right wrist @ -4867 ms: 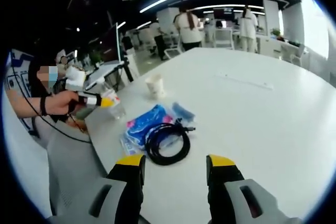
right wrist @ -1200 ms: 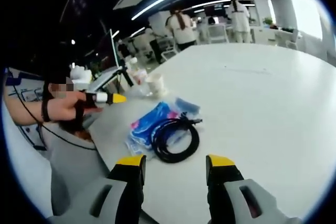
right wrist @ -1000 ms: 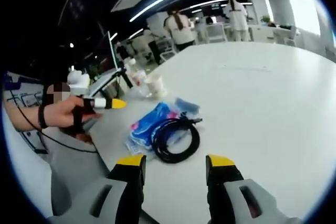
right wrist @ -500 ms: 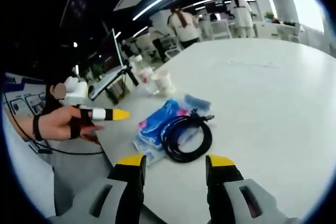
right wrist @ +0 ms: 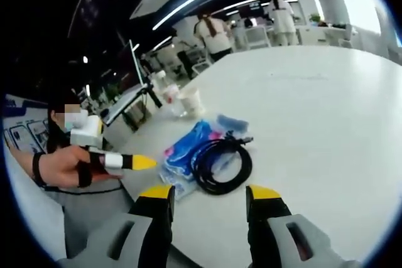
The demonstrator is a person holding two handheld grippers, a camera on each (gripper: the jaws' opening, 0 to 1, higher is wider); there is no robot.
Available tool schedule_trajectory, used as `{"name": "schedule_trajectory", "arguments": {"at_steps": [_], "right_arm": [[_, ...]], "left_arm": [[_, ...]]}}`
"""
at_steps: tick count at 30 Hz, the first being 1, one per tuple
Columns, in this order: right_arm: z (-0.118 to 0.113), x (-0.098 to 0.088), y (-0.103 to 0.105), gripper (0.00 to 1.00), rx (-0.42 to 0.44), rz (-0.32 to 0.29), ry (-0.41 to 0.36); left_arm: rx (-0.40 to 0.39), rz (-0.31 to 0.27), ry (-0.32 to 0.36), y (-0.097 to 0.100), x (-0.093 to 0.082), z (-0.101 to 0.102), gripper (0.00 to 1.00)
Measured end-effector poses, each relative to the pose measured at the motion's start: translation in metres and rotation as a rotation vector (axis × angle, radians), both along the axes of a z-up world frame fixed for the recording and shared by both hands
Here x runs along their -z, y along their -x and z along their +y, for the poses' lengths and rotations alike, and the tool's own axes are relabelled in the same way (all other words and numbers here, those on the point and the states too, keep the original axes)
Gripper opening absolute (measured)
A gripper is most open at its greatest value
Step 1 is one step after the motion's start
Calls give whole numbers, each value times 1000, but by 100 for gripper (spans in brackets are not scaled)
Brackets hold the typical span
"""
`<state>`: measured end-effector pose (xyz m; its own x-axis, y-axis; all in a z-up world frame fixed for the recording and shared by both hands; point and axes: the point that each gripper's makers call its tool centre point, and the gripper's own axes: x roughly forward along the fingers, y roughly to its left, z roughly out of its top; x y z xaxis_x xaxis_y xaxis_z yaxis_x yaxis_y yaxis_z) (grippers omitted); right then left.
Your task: Arrange the tabletop items into an orderly group along one side of the table until the central work area is clear of visible clutter.
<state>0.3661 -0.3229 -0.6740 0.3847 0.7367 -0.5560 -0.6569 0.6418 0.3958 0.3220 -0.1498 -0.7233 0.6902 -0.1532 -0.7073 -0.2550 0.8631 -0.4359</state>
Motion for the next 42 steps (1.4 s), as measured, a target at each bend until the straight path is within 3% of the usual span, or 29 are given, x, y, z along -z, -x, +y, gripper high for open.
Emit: {"name": "schedule_trajectory", "arguments": {"at_steps": [13,32,33,35,38,42], "right_arm": [[-8,2,4,45,18,3,-2],[-15,1,1,45,32,3,1],[-14,1,1,45,31,3,0],[-12,-1,-1,45,30,2,-4],[-9,-4,-3,44,27,0,-13],[-2,-7,-7,44,15,-6,-13]], "left_arm": [[15,11,30,-11,5,-16,29],[-55,32,65,-27,17,-9,19],[-52,30,65,-27,16,-9,17],[-35,-9,15,-30,11,-5,0],[-20,0,-5,-27,8,-3,0],[-60,0,0,-21,7,8,0]]}}
